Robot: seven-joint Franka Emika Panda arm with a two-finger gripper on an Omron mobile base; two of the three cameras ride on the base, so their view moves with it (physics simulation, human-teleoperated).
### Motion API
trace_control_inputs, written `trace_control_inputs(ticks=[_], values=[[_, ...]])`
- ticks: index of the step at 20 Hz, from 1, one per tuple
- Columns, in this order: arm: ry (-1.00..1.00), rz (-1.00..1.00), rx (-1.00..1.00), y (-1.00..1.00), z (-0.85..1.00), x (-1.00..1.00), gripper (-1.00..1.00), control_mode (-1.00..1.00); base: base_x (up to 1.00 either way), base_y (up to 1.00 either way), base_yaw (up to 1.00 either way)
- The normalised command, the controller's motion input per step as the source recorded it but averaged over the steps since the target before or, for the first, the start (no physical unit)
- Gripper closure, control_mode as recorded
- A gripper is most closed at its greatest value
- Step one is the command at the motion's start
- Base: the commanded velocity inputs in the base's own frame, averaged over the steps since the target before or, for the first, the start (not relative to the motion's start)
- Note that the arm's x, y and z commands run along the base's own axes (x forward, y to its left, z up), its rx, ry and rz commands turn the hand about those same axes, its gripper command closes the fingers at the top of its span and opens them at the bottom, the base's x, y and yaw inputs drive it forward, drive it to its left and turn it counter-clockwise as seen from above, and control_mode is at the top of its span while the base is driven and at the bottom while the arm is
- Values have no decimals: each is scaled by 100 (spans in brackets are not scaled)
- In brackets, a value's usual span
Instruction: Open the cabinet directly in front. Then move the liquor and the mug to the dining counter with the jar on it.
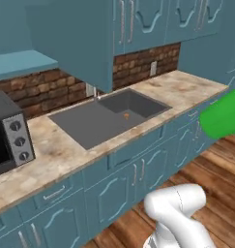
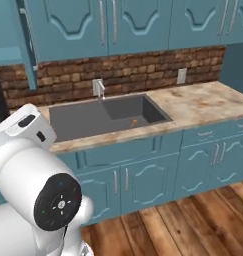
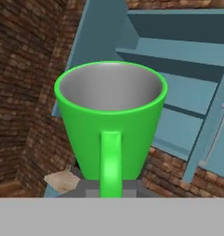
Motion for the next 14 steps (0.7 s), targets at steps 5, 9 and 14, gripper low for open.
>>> trace_control_inputs(ticks=[5,9,14], values=[[0,0,0,0,0,0,100,100,8,-35,-55],[0,0,0,0,0,0,100,100,0,-36,-55],[0,0,0,0,0,0,100,100,6,-29,-56]])
